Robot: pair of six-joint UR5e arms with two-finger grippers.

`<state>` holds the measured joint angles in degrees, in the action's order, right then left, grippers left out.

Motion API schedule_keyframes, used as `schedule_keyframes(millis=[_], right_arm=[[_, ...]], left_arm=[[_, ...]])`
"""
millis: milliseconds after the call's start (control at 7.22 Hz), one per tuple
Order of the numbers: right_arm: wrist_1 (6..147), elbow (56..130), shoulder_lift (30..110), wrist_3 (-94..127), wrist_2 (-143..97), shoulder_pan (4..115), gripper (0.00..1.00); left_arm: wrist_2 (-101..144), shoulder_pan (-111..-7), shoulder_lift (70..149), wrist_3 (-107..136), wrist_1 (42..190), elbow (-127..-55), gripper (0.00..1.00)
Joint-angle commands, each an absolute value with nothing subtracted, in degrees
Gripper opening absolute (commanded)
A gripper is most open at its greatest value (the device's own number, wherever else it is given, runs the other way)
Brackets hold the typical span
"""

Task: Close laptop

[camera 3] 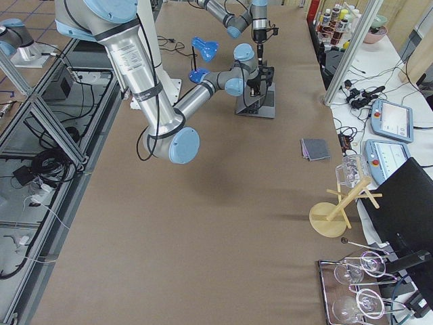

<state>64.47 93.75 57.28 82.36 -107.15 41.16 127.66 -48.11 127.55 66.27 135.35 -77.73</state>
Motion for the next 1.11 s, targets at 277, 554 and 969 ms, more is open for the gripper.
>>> schedule_keyframes(millis=[277,554,969], right_arm=[[64.2,82.5,51.8,82.5,-106.6,41.2,0.0],[64.0,77.9,51.1,82.4,-105.5,41.0,0.0],[64.6,79.2,50.8,82.2,-106.0,41.8,0.0]], left_arm=[[121.0,-47.3,132.7,63.3,135.4,-67.4,0.0],[116.8,-45.5,133.8,61.3,135.4,-63.7,0.0],[117.8,-45.9,133.2,61.8,134.7,-67.8,0.0]])
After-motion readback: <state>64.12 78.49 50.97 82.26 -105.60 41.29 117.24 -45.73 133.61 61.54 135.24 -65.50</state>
